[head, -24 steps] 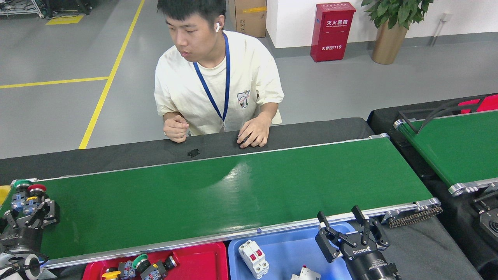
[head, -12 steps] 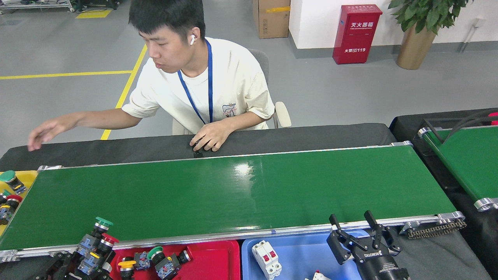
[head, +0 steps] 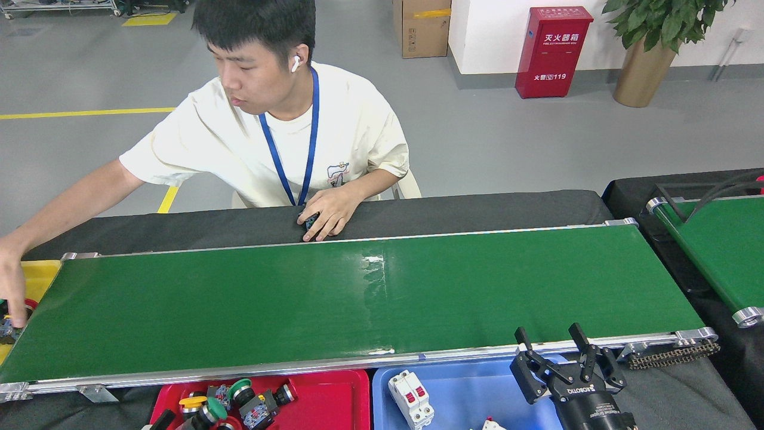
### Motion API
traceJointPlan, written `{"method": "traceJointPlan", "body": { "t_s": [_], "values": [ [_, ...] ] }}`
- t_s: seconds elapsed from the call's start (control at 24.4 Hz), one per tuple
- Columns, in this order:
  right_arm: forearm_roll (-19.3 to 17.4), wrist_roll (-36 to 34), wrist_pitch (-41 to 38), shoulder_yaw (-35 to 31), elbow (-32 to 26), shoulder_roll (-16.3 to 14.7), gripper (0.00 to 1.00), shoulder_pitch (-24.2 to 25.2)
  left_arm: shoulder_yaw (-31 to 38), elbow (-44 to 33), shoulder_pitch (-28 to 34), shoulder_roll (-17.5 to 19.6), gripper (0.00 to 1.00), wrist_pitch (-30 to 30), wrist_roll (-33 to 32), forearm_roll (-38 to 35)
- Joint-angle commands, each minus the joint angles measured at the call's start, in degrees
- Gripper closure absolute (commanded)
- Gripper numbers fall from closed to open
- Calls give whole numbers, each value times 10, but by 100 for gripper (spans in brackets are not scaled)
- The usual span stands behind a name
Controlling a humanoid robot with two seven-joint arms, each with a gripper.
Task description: Pick switch part from conveyor to tray
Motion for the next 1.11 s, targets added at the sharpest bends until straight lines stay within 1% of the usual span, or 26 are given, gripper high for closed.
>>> {"method": "traceJointPlan", "body": {
  "t_s": [0.0, 0.12, 0.2, 0.25, 0.29, 0.33, 0.45, 0.53, 0.61, 0.7, 1.06],
  "values": [
    [-1, -5, 0, -3, -5, -1, 1, -3, 32, -9, -1, -14, 0, -3, 6, 5],
    [-1, -8, 0, -3, -1, -2, 1, 8, 94, -9, -7, -51, 0, -3, 7, 3],
    [-1, -10, 0, -4, -1, -2, 1, 18, 104, -5, -12, -51, 0, 3, 7, 0],
    [-1, -17, -1, -5, -1, -2, 1, 25, 103, -1, -15, -47, 0, 79, 7, -4],
    [-1, -24, -1, -9, -1, -3, 1, 30, 102, 2, -21, -44, 0, 126, 7, -4],
    [-1, -30, -1, -12, -2, -3, 1, 35, 101, 6, -27, -39, 0, 147, 7, -4],
    [-1, -32, 0, -18, -7, -3, 1, 51, 98, 9, -34, -24, 0, 149, 7, -5],
    [-1, -32, 0, -25, -18, -3, 1, 69, 80, 9, -39, -15, 0, 147, 7, -8],
    [-1, -32, 0, -33, -32, -2, 1, 90, 46, 9, -47, -2, 0, 147, 7, -30],
    [-1, -32, 1, -40, -40, -1, 1, 105, 33, 7, -47, 0, 0, 149, 7, -43],
    [-1, -33, 1, -69, -40, -3, 1, 105, 37, 9, -45, 2, 0, 154, 7, -40]
  ]
}}
